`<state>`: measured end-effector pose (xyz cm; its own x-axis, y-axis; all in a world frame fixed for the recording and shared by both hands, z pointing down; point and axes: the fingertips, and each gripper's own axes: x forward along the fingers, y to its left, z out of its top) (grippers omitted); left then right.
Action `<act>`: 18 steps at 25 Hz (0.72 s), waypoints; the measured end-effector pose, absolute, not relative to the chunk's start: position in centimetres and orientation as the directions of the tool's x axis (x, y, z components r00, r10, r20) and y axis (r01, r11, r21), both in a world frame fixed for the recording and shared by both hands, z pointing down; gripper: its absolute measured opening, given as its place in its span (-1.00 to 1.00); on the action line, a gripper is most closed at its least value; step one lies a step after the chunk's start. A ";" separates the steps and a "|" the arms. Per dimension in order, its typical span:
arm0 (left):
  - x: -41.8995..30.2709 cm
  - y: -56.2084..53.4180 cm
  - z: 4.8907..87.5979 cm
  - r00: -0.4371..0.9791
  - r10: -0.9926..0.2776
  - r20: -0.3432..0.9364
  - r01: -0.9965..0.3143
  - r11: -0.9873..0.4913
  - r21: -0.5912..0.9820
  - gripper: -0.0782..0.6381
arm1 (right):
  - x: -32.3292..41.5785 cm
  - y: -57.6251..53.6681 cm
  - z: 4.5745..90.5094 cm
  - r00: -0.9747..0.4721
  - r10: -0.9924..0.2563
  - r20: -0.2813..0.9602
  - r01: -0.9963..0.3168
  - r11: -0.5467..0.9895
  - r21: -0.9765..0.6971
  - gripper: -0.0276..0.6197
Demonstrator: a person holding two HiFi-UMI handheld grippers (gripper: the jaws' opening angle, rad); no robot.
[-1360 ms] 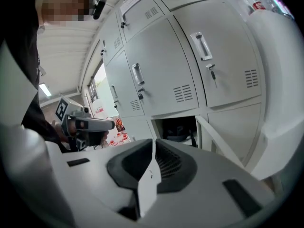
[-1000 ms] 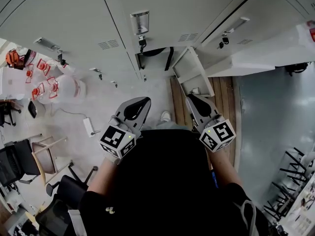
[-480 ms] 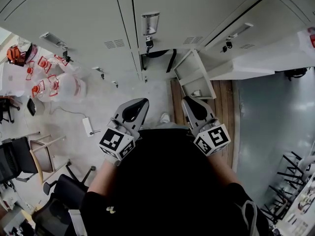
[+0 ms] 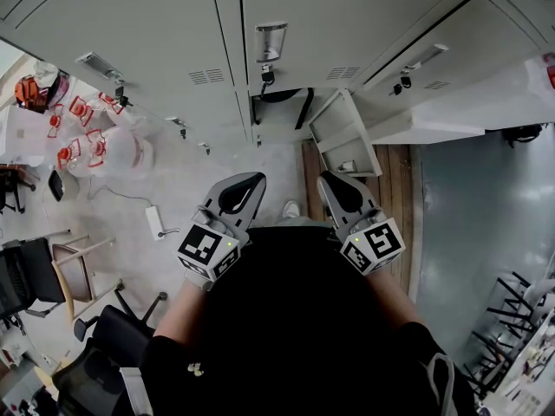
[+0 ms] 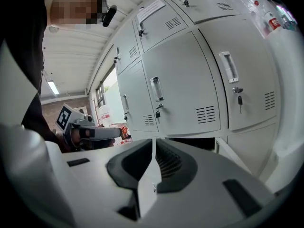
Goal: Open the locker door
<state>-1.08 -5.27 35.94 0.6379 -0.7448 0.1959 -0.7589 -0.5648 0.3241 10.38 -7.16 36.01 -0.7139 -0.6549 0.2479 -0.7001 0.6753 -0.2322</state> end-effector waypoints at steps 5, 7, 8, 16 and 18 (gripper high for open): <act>-1.0 -5.1 35.6 0.637 -0.746 0.194 -0.761 -0.567 0.315 -0.72 | 10.3 -6.7 35.8 -0.720 -0.648 0.248 -0.693 0.687 -0.220 -0.78; -1.0 -5.0 35.6 0.635 -0.749 0.192 -0.763 -0.566 0.313 -0.72 | 10.5 -6.6 35.9 -0.721 -0.648 0.245 -0.693 0.685 -0.226 -0.78; -1.0 -5.0 35.5 0.634 -0.750 0.191 -0.763 -0.566 0.312 -0.72 | 10.6 -6.5 36.0 -0.721 -0.648 0.243 -0.692 0.683 -0.233 -0.78; -1.4 -5.1 34.4 0.623 -0.762 0.177 -0.775 -0.571 0.270 -0.72 | 11.1 -6.5 35.3 -0.713 -0.660 0.236 -0.700 0.688 -0.190 -0.78; -1.6 -5.1 34.1 0.617 -0.768 0.172 -0.781 -0.569 0.259 -0.72 | 11.4 -6.7 35.1 -0.711 -0.665 0.230 -0.702 0.689 -0.178 -0.78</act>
